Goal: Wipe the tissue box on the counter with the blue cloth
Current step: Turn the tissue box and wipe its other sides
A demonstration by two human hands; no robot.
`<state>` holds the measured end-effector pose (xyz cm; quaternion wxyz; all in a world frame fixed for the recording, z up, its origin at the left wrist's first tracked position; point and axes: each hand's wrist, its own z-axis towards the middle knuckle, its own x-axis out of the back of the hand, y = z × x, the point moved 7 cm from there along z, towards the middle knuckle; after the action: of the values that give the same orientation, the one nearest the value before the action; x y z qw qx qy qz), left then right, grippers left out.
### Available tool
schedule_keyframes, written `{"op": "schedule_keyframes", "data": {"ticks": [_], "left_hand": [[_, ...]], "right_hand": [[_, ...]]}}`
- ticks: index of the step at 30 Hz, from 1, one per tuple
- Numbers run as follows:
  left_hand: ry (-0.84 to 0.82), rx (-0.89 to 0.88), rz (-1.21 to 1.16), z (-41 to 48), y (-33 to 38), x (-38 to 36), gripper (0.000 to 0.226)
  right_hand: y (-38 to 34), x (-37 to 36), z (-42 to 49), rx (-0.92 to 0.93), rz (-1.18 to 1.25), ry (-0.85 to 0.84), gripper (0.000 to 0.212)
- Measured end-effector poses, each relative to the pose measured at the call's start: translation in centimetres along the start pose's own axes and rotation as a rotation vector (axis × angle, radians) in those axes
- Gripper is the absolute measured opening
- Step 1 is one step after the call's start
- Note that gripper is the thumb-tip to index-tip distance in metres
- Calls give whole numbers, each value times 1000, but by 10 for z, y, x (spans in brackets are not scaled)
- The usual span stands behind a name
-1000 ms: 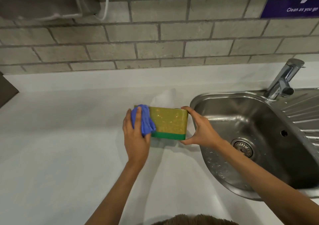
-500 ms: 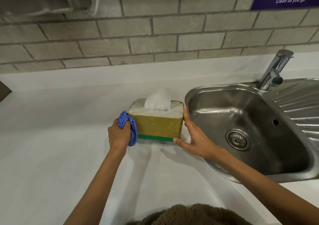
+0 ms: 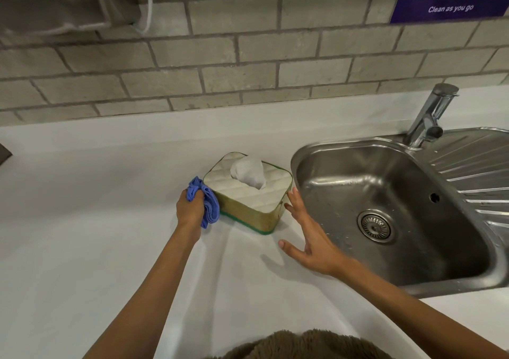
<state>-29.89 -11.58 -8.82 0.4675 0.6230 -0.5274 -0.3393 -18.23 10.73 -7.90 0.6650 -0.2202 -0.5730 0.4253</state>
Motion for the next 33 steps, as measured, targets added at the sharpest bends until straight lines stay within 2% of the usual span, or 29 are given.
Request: {"op": "schedule_keyframes", "data": {"ticks": [3, 5, 7, 9, 11, 14, 17, 23, 25, 28, 31, 33], "left_hand": [[-19, 29, -87, -2, -3, 9, 15], [-29, 79, -182, -12, -10, 15, 12], [-54, 177, -324, -29, -21, 15, 15], [-108, 272, -449, -50, -31, 5, 21], [-171, 312, -473, -67, -35, -7, 21], [-252, 330, -477, -79, -34, -24, 19], [-259, 338, -454, -79, -31, -29, 19], [-140, 283, -493, -43, -22, -11, 14], [-191, 203, -400, -32, -13, -5, 9], [-355, 29, -176, -24, -1, -1, 23], [-457, -37, -94, -25, -3, 2, 35], [-463, -60, -65, -23, -6, 6, 34]], "right_hand": [[5, 13, 2, -44, 91, 117, 82], [16, 30, 7, -141, 175, 258, 74], [27, 42, 16, -260, 288, 329, 63], [36, 46, 26, -364, 395, 326, 53], [38, 45, 36, -417, 423, 277, 48], [32, 38, 42, -416, 409, 201, 46], [26, 40, 36, -425, 397, 223, 45], [7, 24, 12, -411, 397, 140, 41], [3, 16, 10, -421, 434, 108, 40], [-2, 8, 10, -428, 465, 88, 43], [-4, 5, 9, -442, 488, 87, 45], [-7, 3, 7, -444, 490, 77, 44]]}}
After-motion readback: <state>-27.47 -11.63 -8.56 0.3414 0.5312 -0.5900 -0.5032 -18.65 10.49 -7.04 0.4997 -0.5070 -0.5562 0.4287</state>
